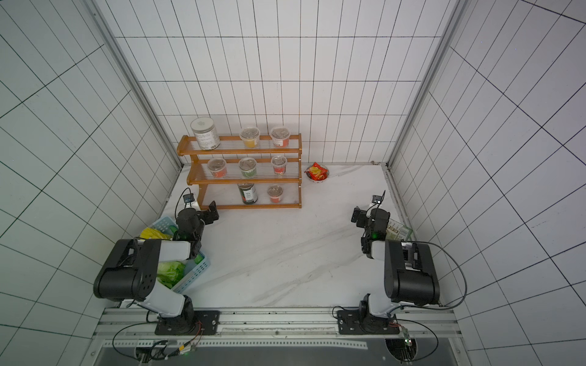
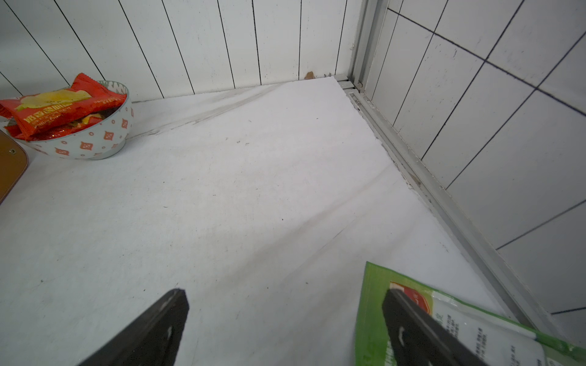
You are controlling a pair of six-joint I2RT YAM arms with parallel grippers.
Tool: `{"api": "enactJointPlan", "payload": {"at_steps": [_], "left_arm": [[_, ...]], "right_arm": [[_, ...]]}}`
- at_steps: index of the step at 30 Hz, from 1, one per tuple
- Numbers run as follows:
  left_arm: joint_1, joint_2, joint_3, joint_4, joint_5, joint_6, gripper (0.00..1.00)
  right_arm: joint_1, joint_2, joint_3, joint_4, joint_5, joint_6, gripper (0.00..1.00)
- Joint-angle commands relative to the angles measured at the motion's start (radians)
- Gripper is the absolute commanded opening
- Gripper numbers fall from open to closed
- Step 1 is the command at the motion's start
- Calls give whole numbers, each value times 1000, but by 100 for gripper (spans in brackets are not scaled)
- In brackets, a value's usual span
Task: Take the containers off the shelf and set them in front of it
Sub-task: Move the shelf to the center of the board.
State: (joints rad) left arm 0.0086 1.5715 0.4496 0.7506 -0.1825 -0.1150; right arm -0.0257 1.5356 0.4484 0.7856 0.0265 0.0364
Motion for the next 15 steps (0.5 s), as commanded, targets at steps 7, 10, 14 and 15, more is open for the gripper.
{"api": "enactJointPlan", "payload": {"at_steps": [7, 10, 14, 15], "left_arm": [[-22, -214, 210, -525, -24, -51, 98], [-31, -304, 241, -641, -9, -77, 98], [0, -399, 321, -817, 80, -109, 98], [31, -406, 345, -857, 135, -121, 98]], "right_arm": [[42, -230, 105, -344, -36, -22, 99], [84, -302, 141, -431, -96, 41, 99], [210, -344, 226, -551, -110, 74, 99], [242, -341, 255, -575, -124, 85, 99]]}}
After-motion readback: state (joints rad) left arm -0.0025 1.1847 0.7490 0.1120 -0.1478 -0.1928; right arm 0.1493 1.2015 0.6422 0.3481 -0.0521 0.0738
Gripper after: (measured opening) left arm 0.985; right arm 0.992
